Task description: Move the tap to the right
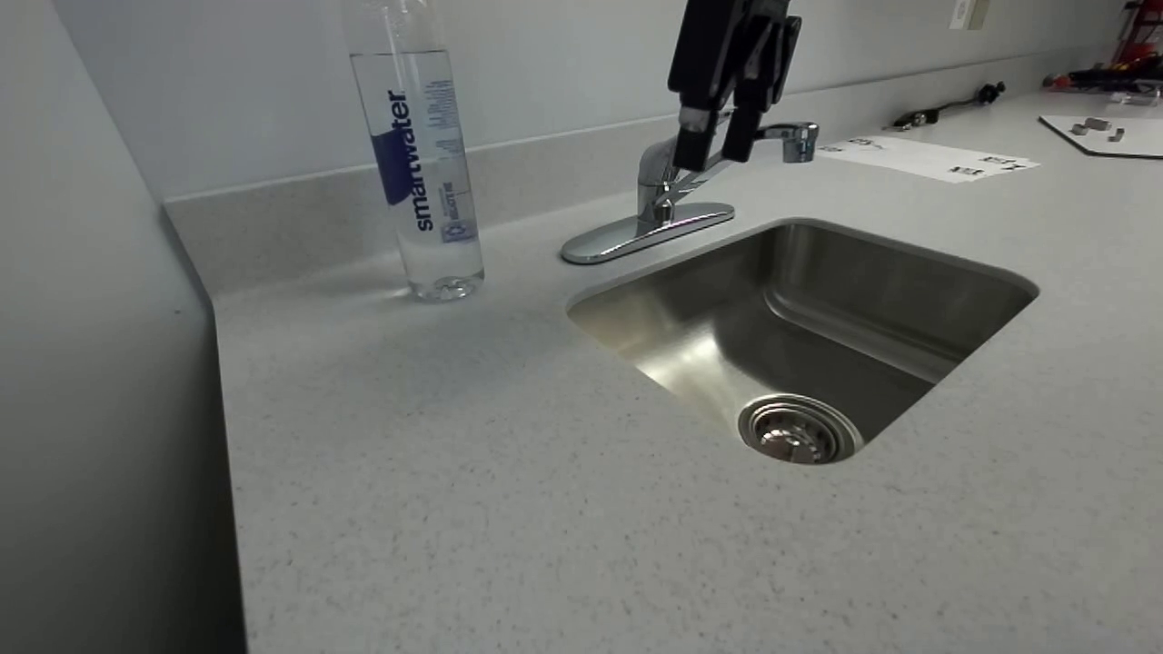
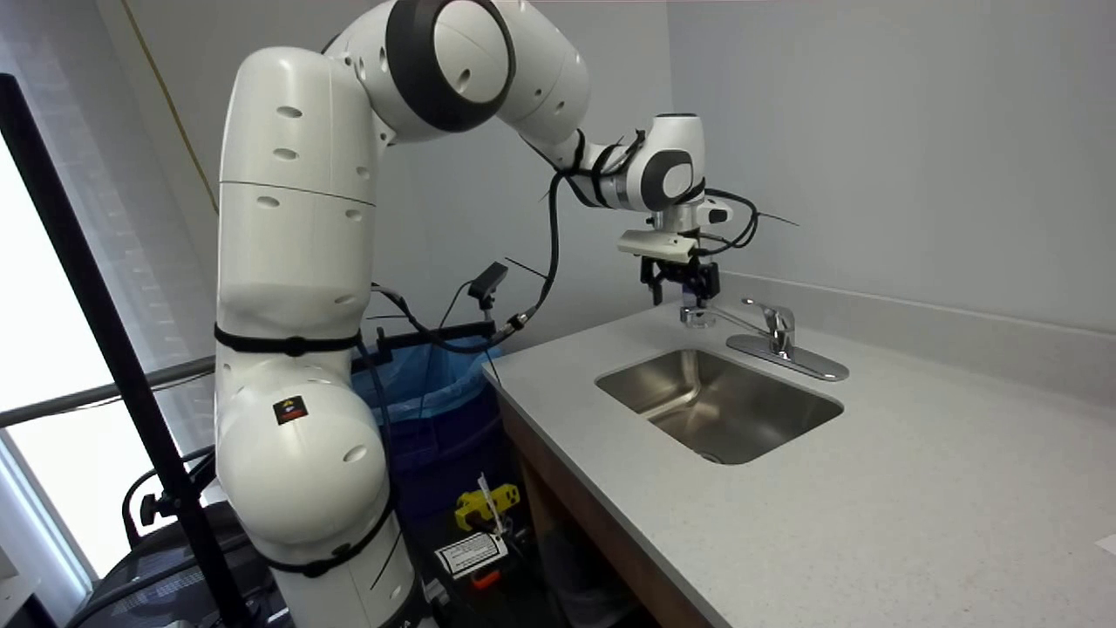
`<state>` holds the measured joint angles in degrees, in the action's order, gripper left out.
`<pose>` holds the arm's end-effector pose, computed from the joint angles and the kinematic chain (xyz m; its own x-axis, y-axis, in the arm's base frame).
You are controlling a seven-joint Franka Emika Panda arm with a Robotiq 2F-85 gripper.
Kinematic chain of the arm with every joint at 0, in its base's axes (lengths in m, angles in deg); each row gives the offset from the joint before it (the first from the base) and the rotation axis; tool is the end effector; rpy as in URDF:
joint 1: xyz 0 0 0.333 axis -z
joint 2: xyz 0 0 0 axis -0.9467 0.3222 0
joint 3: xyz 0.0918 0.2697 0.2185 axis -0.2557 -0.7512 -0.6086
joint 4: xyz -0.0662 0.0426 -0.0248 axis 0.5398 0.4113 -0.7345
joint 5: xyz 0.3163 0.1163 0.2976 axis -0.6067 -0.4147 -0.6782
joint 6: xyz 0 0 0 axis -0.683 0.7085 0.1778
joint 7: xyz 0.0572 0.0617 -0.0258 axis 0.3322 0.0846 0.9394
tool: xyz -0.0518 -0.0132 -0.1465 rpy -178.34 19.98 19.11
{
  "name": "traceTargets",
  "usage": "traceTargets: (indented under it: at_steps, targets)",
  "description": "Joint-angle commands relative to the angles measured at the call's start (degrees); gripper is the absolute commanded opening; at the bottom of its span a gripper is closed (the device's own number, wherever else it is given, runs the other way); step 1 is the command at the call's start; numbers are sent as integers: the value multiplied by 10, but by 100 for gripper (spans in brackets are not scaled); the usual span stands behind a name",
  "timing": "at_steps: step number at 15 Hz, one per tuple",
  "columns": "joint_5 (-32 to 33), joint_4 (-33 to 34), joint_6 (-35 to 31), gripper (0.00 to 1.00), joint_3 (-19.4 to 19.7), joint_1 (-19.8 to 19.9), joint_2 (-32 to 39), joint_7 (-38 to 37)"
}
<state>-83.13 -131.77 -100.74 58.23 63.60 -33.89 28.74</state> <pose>0.6885 0.2112 0.3440 0.9565 0.2555 0.1405 0.2730 -0.9540 -0.1238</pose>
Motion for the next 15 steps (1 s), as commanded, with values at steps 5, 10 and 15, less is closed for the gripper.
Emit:
traceTargets:
  at_steps: [5,10,15]
  targets:
    - [-9,-88,20,100,16,10,-70,-11]
    - [-6,-108,18,100,23,11,-87,-15]
    - [-5,-106,3,100,20,8,-93,-3]
